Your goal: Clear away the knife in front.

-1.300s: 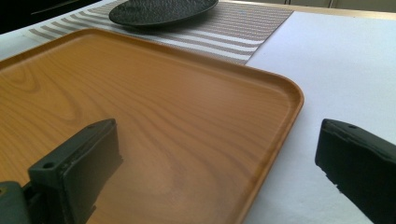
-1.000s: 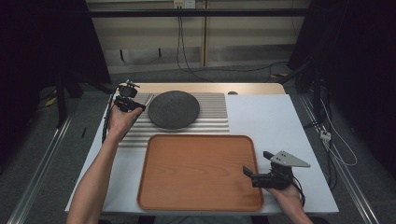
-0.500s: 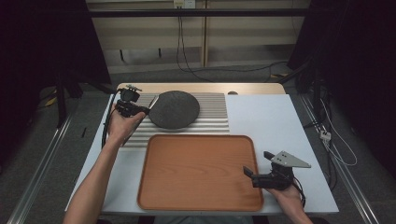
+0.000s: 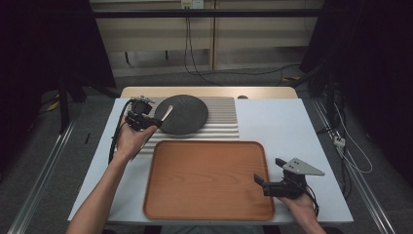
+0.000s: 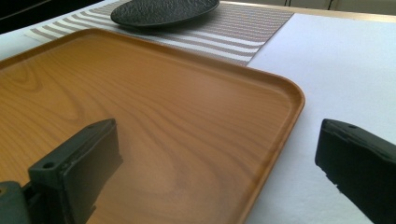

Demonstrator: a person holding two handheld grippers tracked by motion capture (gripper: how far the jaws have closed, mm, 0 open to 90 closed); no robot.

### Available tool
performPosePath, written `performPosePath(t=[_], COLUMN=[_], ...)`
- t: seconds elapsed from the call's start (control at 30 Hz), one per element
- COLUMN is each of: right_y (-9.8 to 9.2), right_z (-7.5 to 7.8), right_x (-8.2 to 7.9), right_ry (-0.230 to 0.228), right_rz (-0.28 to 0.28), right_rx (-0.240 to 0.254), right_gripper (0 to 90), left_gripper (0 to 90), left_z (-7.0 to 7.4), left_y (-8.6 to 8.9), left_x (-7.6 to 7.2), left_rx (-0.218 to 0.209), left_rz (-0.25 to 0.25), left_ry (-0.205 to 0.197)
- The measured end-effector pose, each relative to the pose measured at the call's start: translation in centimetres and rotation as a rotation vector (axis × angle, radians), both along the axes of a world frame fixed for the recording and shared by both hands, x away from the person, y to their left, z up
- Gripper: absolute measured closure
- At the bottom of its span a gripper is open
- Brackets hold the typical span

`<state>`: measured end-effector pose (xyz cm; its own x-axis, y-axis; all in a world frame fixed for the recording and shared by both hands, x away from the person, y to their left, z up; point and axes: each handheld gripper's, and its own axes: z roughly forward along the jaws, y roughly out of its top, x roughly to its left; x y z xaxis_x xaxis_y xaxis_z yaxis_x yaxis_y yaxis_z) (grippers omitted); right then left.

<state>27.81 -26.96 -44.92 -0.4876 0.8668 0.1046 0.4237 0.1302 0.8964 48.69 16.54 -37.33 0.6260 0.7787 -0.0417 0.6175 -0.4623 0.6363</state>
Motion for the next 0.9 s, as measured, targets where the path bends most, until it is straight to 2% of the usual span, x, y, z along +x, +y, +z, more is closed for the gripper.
performPosePath(t=[0.17, 0.2, 0.23, 0.37, 0.43, 0.47, 0.6, 0.9], right_y=[0.1, 0.1, 0.1, 0.0, 0.0, 0.0, 0.0, 0.1], right_z=[0.0, 0.0, 0.0, 0.0, 0.0, 0.0, 0.1, 0.0], right_x=[0.0, 0.0, 0.0, -0.1, -0.1, -0.1, -0.1, 0.1], right_ry=[0.001, 0.001, 0.001, -0.001, -0.001, -0.001, -0.002, 0.004], right_rz=[0.0, 0.0, 0.0, -0.004, -0.002, -0.002, -0.002, 0.004], right_rx=[0.001, 0.001, -0.001, 0.004, 0.005, 0.005, 0.003, 0.003], right_gripper=[0.0, 0.0, 0.0, 0.0, 0.0, 0.0, 0.0, 0.0], left_gripper=[80.2, 80.2, 80.2, 80.2, 80.2, 80.2, 80.2, 80.2], left_z=[-0.4, -0.5, -0.4, 0.1, 0.3, 0.2, 0.2, -0.5], left_y=[-0.6, -0.8, -0.7, -1.1, -1.3, -1.5, -2.2, -3.2], left_x=[-0.8, -1.0, -1.1, -2.0, -2.4, -2.7, -3.5, -4.9], left_rx=[-0.019, -0.016, 0.012, 0.023, 0.013, -0.004, 0.016, 0.003], left_rz=[-0.014, -0.013, -0.034, -0.052, -0.066, -0.057, -0.087, -0.116], left_ry=[0.001, -0.002, 0.001, -0.003, -0.006, -0.007, -0.002, 0.018])
